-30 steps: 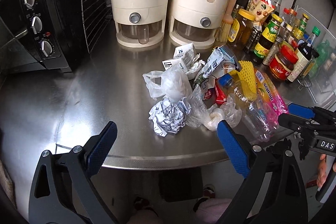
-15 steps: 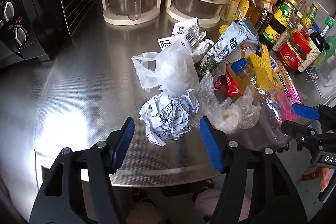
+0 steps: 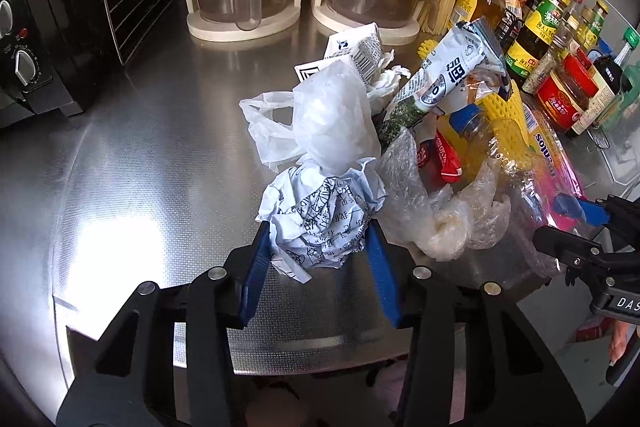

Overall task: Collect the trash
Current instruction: 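Grasp the crumpled paper with the left tool while the right tool grasps the empty plastic bottle, then carry the paper and bottle down over the black bin and release both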

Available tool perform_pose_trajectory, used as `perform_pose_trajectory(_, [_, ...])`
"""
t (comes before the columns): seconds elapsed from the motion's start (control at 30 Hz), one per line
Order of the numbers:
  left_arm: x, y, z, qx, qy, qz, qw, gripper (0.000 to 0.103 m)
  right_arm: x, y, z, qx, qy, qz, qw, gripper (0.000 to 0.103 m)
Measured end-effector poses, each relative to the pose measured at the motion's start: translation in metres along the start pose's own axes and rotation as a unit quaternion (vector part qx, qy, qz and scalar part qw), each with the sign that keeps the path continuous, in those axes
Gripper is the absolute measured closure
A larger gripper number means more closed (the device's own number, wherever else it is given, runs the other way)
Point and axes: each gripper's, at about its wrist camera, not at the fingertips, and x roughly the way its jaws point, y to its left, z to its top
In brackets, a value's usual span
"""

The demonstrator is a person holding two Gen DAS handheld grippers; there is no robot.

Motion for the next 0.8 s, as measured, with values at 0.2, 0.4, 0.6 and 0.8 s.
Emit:
perform_pose_trajectory(0.2, [-0.019, 0.003, 0.0, -0.005, -0.012, 0.011, 0.9999, 0.06, -0.019, 0.003, 0.002, 0.0, -0.026, -0.012, 1.0, 0.041])
perform_pose_trajectory(0.4, [-0.057, 0.004, -0.003, -0.012, -0.038, 0.015, 0.9991, 0.06, -0.058, 0.005, -0.001, 0.005, -0.059, -0.019, 0.998, 0.041])
perform_pose_trajectory(0.6, [-0.106, -0.009, -0.023, -0.001, -0.071, 0.016, 0.9973, 0.06, -0.104, 0.017, -0.024, -0.003, -0.09, -0.014, 0.996, 0.041])
perform_pose_trajectory(0.8, [-0.142, -0.025, -0.068, 0.008, -0.098, 0.027, 0.9948, 0.06, -0.136, 0.026, -0.072, -0.003, -0.12, -0.002, 0.993, 0.041])
